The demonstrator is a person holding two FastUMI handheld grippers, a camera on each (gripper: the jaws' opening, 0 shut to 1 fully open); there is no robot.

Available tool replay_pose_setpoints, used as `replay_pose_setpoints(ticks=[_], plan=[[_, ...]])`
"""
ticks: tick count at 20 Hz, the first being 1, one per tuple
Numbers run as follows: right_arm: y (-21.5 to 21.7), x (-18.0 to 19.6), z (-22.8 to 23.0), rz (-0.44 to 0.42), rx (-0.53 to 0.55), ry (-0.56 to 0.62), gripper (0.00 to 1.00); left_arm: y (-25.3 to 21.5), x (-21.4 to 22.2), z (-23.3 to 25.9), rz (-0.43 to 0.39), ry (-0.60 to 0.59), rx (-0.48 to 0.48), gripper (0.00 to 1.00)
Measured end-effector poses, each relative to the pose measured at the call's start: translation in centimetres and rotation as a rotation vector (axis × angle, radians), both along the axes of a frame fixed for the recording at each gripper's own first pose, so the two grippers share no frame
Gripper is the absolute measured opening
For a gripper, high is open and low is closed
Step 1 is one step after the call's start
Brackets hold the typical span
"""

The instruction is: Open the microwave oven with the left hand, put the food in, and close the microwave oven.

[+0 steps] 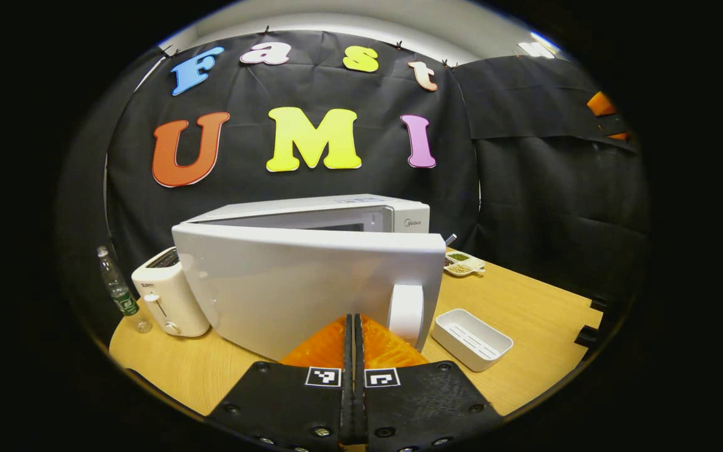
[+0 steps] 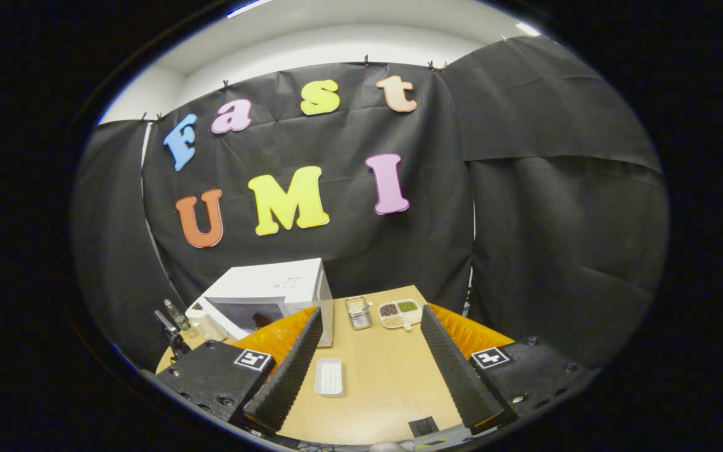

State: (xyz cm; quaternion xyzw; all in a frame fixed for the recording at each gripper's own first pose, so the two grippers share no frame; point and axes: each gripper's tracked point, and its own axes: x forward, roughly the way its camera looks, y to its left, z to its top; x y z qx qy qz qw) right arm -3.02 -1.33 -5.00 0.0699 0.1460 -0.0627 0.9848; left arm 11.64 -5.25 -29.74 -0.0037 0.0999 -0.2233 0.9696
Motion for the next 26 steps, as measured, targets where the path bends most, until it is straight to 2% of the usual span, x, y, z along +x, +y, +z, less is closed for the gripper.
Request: replay_pose_setpoints(ticks=[3,4,5,7,8,9,10,14,17,18,19,21,22,23,24,25,26], plan=[[-1.0,0.9,-0.3,-0.004,-0.002,0.012,0.90,-1.0,2.2,-0.7,0.022,0.015,0.005,0.00],[-1.3,1.4,-0.5,-0.006,-0.001,0.015,1.00,-1.5,2.8,-0.7,0.022,0.020,-0.004,0.00],[-1.6,1.9,-0.6,-0.008,0.000,0.018,0.90,-2.1,3.5,-0.8,0.024,0.023,-0.010,0.00],[-2.3,2.6,-0.7,-0.010,-0.003,0.025,0.90,-2.9,4.6,-0.9,0.022,0.022,0.002,0.00],[-2.7,3.0,-0.7,-0.014,-0.006,0.028,1.00,-3.2,5.2,-1.1,0.021,0.023,0.003,0.00],[-3.1,3.3,-0.8,-0.017,-0.005,0.031,0.90,-3.5,5.8,-1.2,0.027,0.026,0.002,0.00],[-3.4,3.5,-0.9,-0.019,-0.002,0.032,1.00,-3.8,6.4,-1.2,0.031,0.027,-0.003,0.00],[-4.4,4.0,-1.2,-0.026,0.010,0.044,1.00,-4.8,9.0,-1.0,0.076,0.050,-0.060,0.00],[-5.2,4.2,-1.4,-0.032,0.006,0.048,1.00,-5.6,10.9,-0.9,0.094,0.049,-0.063,0.00],[-5.4,4.3,-1.4,-0.033,0.003,0.051,0.90,-6.0,11.3,-0.9,0.091,0.048,-0.061,0.00],[-5.6,4.5,-1.4,-0.035,0.003,0.052,1.00,-6.2,11.8,-0.9,0.094,0.042,-0.050,0.00],[-6.1,4.9,-1.4,-0.040,0.005,0.054,1.00,-6.8,12.4,-1.4,0.094,0.051,-0.030,0.00],[-6.3,4.9,-1.4,-0.040,0.004,0.056,0.90,-6.7,12.5,-1.6,0.100,0.048,-0.028,0.00],[-6.6,4.8,-1.6,-0.042,0.001,0.058,1.00,-6.8,12.6,-1.5,0.097,0.043,-0.030,0.00],[-6.8,4.8,-1.7,-0.041,0.002,0.060,1.00,-6.8,12.5,-1.7,0.095,0.045,-0.032,0.00],[-6.8,5.0,-1.8,-0.040,0.006,0.063,0.90,-6.8,12.7,-1.6,0.097,0.039,-0.032,0.00],[-6.9,5.0,-2.0,-0.042,0.011,0.065,1.00,-6.9,13.0,-1.6,0.099,0.035,-0.027,0.00]])
